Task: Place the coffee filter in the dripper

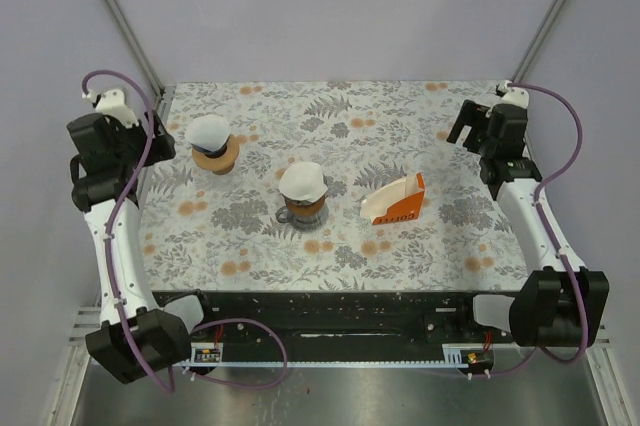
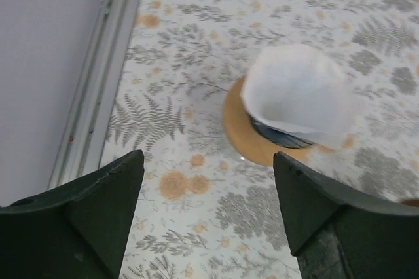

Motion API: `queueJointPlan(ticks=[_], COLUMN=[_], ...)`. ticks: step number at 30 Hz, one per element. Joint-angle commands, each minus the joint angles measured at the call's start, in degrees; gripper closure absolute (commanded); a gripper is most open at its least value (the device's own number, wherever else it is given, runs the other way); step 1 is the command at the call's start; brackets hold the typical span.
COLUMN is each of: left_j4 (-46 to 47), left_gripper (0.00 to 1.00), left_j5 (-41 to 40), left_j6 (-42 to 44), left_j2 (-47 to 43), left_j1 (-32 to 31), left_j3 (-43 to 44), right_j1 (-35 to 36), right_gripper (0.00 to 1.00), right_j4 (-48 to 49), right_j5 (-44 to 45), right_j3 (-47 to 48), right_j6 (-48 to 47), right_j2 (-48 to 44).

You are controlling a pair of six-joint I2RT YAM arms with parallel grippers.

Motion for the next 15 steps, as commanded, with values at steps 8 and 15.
queueJointPlan(ticks=[8,15], left_j4=[31.31,44.85], left_gripper=[0.04,0.01], left_j5=[-19.07,-19.24], left_j6=[-1.90,-4.36], left_j2=[-3.26,-2.30], left_j1=[2.23,2.41], left_j3=[-26.74,-36.94], right_j1=[-1.13,-1.13], right_gripper=[0.01,0.00], right_j4=[19.34,28.67], right_j5=[13.59,17.02], right_j3=[-14.25,-21.64], right_j6=[-0.09,-1.40], right_j2=[-6.17,-7.67])
